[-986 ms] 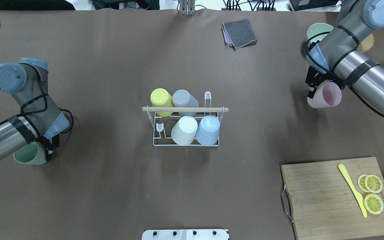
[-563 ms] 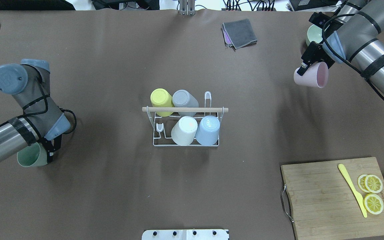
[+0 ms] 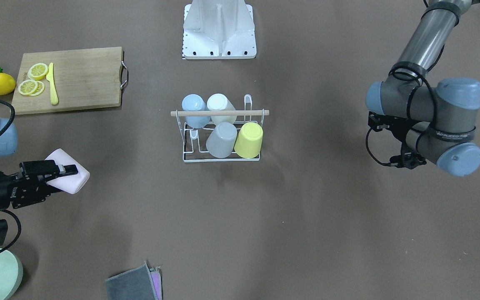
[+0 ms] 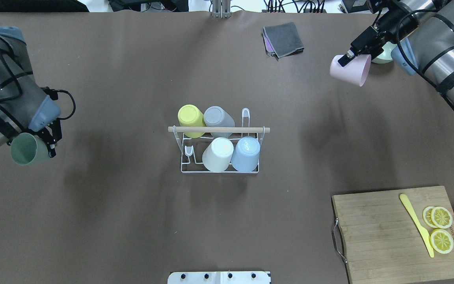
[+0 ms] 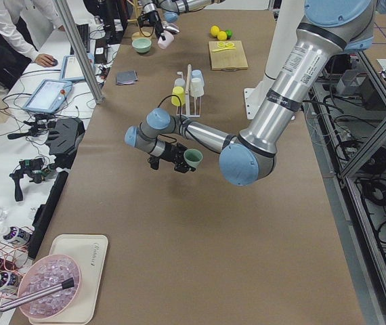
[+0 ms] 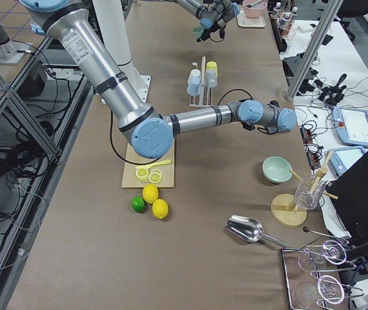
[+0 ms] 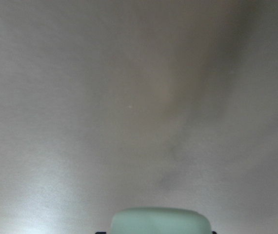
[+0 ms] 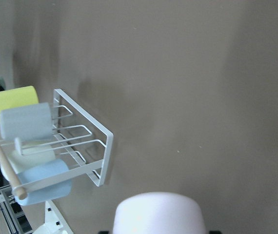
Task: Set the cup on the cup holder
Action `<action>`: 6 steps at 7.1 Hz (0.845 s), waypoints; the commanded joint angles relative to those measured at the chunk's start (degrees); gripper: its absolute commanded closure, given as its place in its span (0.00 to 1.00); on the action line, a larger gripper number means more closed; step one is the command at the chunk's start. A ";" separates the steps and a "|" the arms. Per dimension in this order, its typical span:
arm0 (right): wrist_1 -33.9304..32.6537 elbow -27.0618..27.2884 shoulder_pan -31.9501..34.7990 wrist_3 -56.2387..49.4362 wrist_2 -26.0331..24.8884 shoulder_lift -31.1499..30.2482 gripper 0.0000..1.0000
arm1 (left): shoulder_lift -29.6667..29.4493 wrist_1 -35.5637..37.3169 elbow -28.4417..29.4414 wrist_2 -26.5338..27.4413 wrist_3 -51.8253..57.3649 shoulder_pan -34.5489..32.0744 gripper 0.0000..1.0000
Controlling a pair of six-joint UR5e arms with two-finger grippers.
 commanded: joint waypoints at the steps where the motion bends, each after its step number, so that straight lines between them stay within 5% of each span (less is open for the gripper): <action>1: 0.66 -1.01 -0.53 -17.54 10.20 -0.32 0.70 | -0.71 -7.45 -0.81 -1.98 -1.03 -7.48 1.00; 4: 0.75 -6.56 -0.53 -49.74 21.81 -1.11 0.70 | -2.48 -31.04 -0.11 -1.99 -18.90 -14.18 1.00; 6: 0.75 -6.65 -1.57 -65.56 27.98 -0.94 0.70 | -2.21 -57.89 -0.11 -1.38 -37.85 -15.50 1.00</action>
